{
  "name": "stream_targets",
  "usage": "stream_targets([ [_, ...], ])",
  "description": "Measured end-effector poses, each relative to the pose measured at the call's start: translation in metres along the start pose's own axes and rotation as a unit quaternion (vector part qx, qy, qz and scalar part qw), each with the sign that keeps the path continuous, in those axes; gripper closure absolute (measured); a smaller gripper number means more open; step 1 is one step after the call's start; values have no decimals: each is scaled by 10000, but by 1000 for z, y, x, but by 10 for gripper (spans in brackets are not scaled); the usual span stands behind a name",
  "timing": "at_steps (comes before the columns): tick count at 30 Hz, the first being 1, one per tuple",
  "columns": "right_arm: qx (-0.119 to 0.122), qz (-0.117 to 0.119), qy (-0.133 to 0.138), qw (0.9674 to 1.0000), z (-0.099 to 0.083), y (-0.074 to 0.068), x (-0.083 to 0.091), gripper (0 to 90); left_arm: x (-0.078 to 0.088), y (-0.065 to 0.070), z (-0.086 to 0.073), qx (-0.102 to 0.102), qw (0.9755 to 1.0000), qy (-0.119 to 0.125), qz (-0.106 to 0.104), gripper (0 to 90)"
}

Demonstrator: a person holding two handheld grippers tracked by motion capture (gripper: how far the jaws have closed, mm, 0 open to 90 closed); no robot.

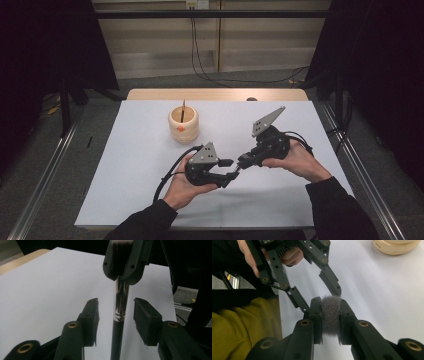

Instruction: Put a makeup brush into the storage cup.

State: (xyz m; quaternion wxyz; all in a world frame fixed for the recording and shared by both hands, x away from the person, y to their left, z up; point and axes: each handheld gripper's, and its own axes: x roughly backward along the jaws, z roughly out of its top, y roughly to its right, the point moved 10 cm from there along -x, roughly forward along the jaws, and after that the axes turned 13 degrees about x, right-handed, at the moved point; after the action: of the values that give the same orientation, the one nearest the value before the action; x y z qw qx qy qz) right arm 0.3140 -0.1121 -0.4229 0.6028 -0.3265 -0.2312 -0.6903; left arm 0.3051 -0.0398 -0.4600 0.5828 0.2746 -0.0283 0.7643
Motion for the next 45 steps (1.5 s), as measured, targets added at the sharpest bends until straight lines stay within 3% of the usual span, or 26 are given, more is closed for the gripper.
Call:
stream_targets([
  [2, 11, 11, 19, 10000, 1, 0, 0, 773, 0, -2, -1, -6, 9999, -79, 63, 636],
  [7, 18, 26, 27, 10000, 0, 0, -1, 774, -8, 0, -2, 57, 9998, -162, -109, 646],
  [17, 28, 88, 33, 10000, 1, -1, -4, 773, -13, 4, -1, 44, 9993, -248, -266, 769],
  [25, -28, 146, 169, 9997, 1, -1, -5, 773, -9, 3, -3, 58, 9991, -330, -255, 781],
  [36, -58, 219, 400, 9989, 4, -2, -5, 767, -8, 6, -1, 190, 9988, -221, -396, 782],
  [45, -33, 175, 570, 9982, 6, 0, -4, 690, -9, 5, -2, 196, 9990, -235, -334, 782],
])
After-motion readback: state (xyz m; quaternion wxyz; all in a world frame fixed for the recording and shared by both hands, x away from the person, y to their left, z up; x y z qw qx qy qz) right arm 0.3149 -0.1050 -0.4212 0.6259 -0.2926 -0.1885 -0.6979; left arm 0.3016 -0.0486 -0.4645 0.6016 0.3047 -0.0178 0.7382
